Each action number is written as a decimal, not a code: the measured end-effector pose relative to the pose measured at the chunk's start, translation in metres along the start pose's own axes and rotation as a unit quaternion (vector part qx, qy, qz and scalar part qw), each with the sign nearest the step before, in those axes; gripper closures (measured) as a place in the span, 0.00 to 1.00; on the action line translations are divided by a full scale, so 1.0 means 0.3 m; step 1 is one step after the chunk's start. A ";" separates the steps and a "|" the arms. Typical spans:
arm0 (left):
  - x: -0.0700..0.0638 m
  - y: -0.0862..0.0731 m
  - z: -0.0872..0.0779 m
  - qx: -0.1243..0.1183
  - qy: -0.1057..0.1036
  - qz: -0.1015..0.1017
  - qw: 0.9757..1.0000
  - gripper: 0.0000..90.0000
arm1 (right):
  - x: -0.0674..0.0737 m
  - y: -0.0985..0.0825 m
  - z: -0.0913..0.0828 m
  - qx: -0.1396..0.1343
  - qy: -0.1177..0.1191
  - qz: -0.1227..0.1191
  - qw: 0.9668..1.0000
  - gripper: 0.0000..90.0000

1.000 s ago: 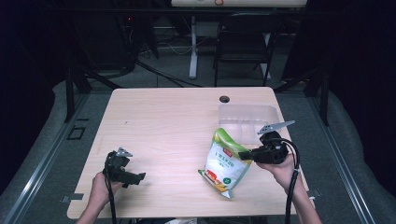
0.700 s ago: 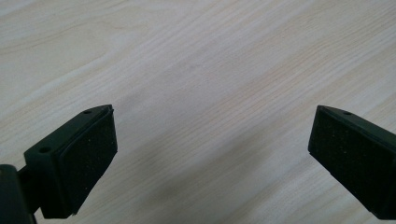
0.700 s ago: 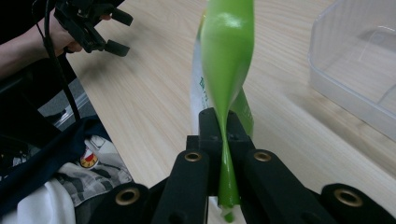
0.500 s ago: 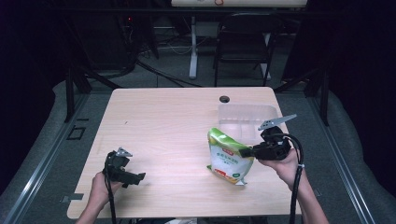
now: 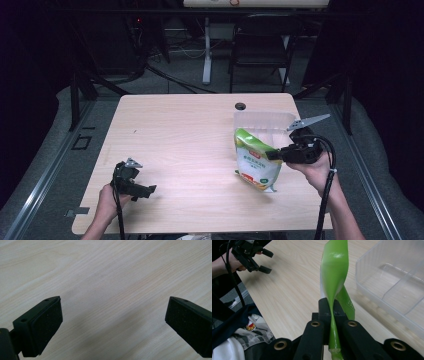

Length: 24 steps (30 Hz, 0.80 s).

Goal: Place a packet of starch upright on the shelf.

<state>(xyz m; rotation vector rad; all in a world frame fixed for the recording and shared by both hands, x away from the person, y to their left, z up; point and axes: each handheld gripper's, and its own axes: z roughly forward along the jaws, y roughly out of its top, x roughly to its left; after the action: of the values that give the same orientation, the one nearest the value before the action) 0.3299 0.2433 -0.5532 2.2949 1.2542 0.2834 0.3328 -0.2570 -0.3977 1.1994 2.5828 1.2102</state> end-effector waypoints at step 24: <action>-0.004 -0.001 -0.001 0.001 -0.001 0.004 1.000 0.01 | -0.033 0.149 -0.105 -0.027 -0.032 -0.003 0.999 1.00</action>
<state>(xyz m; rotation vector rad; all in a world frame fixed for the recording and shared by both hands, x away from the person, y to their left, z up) 0.3289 0.2426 -0.5530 2.3017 1.2450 0.2834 0.3570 -0.2659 -0.3484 1.1984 2.4900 1.2114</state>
